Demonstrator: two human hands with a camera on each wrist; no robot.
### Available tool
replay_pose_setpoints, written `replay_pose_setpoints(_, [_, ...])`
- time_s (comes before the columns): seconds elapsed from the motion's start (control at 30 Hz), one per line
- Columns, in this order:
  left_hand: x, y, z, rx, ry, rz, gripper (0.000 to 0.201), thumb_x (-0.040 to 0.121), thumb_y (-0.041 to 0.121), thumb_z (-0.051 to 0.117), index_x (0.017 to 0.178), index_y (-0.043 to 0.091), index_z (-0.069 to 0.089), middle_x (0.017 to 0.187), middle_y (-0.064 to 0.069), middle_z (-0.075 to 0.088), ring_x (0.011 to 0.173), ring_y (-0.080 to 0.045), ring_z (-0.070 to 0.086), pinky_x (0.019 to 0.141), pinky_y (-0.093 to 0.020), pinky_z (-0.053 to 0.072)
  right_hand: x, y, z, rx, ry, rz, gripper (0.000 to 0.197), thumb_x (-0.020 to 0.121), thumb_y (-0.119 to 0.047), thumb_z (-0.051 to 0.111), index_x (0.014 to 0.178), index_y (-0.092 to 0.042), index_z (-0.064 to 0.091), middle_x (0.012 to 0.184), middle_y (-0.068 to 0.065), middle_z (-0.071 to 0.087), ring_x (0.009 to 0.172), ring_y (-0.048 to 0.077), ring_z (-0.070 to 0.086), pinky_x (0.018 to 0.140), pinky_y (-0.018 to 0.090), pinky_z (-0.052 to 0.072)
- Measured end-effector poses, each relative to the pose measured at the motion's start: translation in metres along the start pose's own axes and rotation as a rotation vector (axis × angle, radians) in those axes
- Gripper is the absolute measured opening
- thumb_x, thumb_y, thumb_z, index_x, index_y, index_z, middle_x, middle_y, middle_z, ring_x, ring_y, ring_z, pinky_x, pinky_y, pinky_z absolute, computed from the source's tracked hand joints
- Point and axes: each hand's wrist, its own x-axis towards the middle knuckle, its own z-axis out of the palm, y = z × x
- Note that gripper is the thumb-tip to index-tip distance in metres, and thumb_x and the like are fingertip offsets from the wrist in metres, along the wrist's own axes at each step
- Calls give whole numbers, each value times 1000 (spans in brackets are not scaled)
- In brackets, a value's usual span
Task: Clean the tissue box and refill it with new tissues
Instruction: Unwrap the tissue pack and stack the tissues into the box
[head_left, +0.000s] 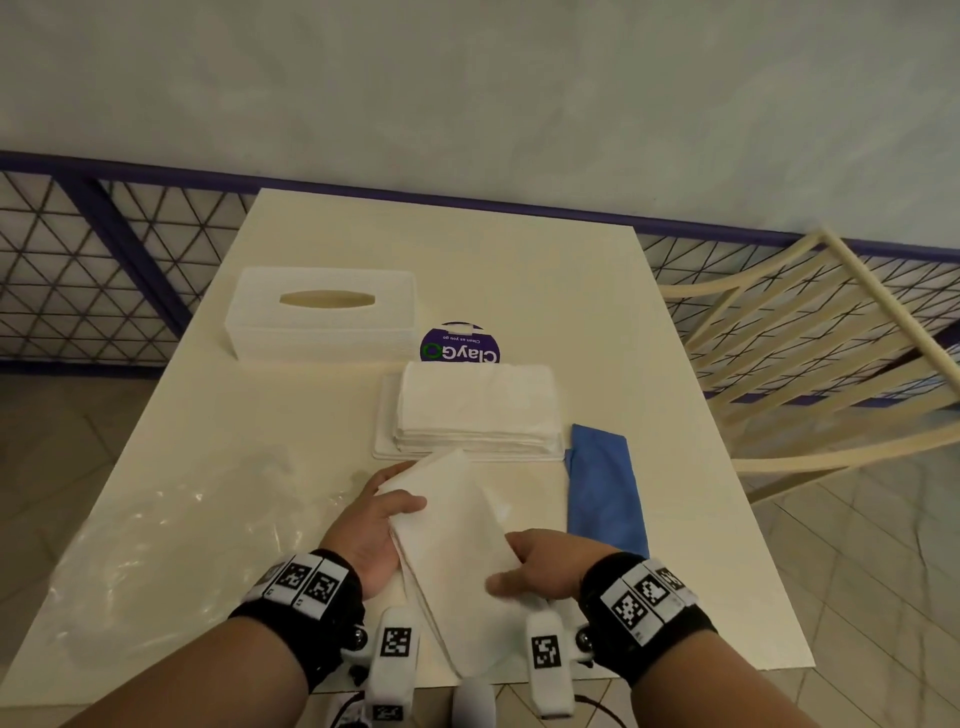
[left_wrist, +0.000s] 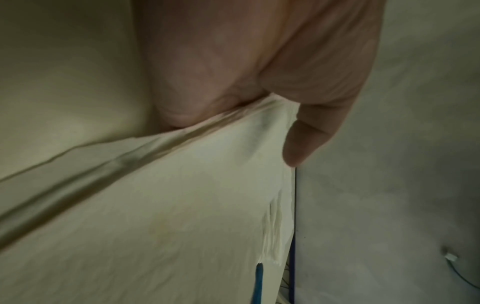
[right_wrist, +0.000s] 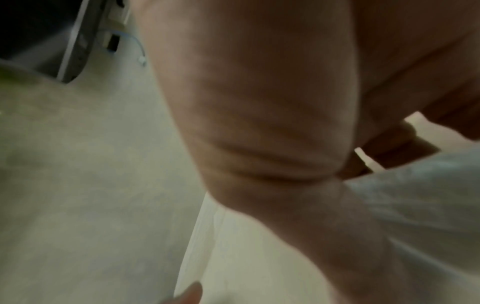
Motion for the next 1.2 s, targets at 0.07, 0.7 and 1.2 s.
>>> replay_pose_setpoints(0.07, [1,-3,0,35,24,31,58,69,-15,57,121,11,57,114,-23,62,97,-36,62,81,-45,52,5,-4,1,-89,-7,-10,45,87,-40,62,127,-21,55,124,-2,62,114,18,57,99,30,43])
replay_pose_setpoints(0.7, [-4,29,-35,667,-209,389,68,41,28,89,105,22,65,102,-5,71,95,-17,65,81,-29,52,5,-17,-24,-24,690,-324,9,81,-17,64,84,-24,66,80,-11,63,72,5,56,67,21,44])
replay_pose_setpoints(1.2, [-8,29,-23,1129,-350,550,24,63,9,70,67,32,64,73,9,70,66,-3,60,62,-17,45,10,-48,-14,-768,660,-566,75,63,-32,75,129,-47,44,160,-1,6,147,30,-12,112,59,-11])
